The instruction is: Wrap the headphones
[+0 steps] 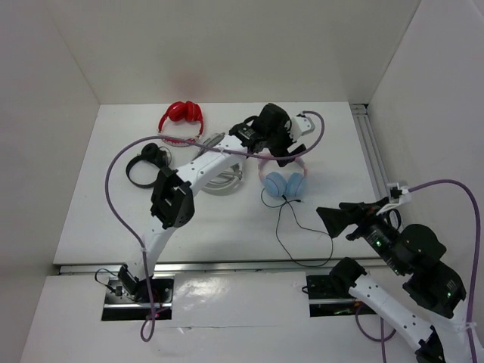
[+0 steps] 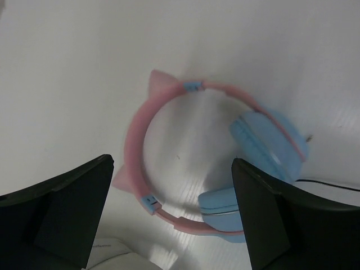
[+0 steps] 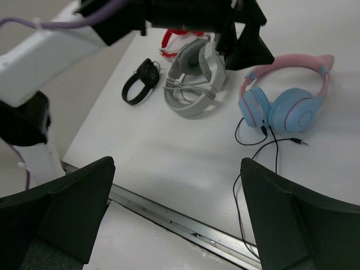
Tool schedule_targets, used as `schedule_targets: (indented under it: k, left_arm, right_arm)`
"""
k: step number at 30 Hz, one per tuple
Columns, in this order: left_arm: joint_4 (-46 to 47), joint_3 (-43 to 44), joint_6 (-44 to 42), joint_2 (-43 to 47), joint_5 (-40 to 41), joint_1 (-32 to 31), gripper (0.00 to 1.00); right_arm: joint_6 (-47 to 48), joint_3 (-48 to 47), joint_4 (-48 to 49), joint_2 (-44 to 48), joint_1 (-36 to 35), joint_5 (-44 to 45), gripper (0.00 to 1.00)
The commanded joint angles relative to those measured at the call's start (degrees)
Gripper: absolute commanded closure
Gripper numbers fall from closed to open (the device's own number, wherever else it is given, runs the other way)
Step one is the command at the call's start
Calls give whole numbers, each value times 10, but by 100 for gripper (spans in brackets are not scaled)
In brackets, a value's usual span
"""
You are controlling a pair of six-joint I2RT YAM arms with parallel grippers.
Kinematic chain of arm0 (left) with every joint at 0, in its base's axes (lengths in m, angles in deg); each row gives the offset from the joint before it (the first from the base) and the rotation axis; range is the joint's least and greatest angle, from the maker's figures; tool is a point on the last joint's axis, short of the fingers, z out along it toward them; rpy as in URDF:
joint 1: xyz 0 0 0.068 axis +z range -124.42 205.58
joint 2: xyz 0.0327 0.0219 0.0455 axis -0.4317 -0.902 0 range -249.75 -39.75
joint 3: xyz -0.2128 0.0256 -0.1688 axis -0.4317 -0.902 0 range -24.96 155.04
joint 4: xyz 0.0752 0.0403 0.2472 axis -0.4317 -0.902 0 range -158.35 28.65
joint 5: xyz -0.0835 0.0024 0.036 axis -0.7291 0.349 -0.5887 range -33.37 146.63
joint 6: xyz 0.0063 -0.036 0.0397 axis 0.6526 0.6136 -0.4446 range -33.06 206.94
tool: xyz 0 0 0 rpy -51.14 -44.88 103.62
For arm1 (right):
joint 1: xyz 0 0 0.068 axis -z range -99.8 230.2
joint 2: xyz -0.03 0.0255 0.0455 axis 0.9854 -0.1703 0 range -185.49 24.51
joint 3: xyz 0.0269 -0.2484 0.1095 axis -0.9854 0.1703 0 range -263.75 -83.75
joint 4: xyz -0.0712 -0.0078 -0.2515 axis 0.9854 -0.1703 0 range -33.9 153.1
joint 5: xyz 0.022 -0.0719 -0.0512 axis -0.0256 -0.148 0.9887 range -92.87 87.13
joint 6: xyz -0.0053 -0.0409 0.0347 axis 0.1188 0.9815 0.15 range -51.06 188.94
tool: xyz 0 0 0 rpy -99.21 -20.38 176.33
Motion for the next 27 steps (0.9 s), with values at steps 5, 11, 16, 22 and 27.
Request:
schedule_targets:
  k: [5, 11, 16, 22, 27]
  left_arm:
    - [35, 33, -66, -84, -54, 57, 1]
    - [102, 46, -36, -125, -117, 78, 1]
    - [115, 79, -31, -170, -145, 78, 0]
    - [122, 79, -26, -208, -145, 78, 5]
    - [128, 69, -20, -213, -150, 78, 10]
  right_arm:
    - [-2, -47, -37, 39, 42, -37, 0]
    - [15, -60, -78, 27, 79, -58, 0]
    - [15, -60, -89, 27, 85, -53, 0]
    - [27, -81, -108, 11, 85, -28, 0]
    - [32, -97, -108, 5, 85, -33, 0]
